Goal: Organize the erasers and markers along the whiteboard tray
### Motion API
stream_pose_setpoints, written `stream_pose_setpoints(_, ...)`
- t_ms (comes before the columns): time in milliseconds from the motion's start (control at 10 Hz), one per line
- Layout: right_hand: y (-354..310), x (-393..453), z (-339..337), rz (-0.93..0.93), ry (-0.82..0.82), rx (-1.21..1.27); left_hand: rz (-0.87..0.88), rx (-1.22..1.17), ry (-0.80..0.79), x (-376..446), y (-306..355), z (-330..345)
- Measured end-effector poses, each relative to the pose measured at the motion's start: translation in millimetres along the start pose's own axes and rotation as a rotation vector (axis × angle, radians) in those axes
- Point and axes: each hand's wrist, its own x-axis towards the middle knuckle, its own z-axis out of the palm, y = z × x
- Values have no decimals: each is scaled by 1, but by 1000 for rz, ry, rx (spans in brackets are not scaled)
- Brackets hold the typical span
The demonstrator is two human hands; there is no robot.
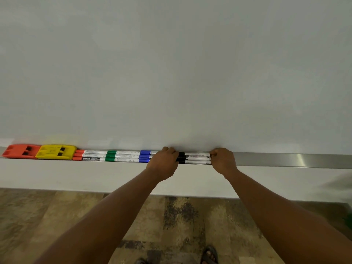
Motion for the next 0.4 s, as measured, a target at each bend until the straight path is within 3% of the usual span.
stream_pose_setpoints(100, 6, -3, 0, -70, 64, -18, -14, -5, 27, -9, -1, -1)
stream_pose_setpoints(400, 1, -23, -1, -631, 220, -304, -115, -19, 85, -33, 1, -8)
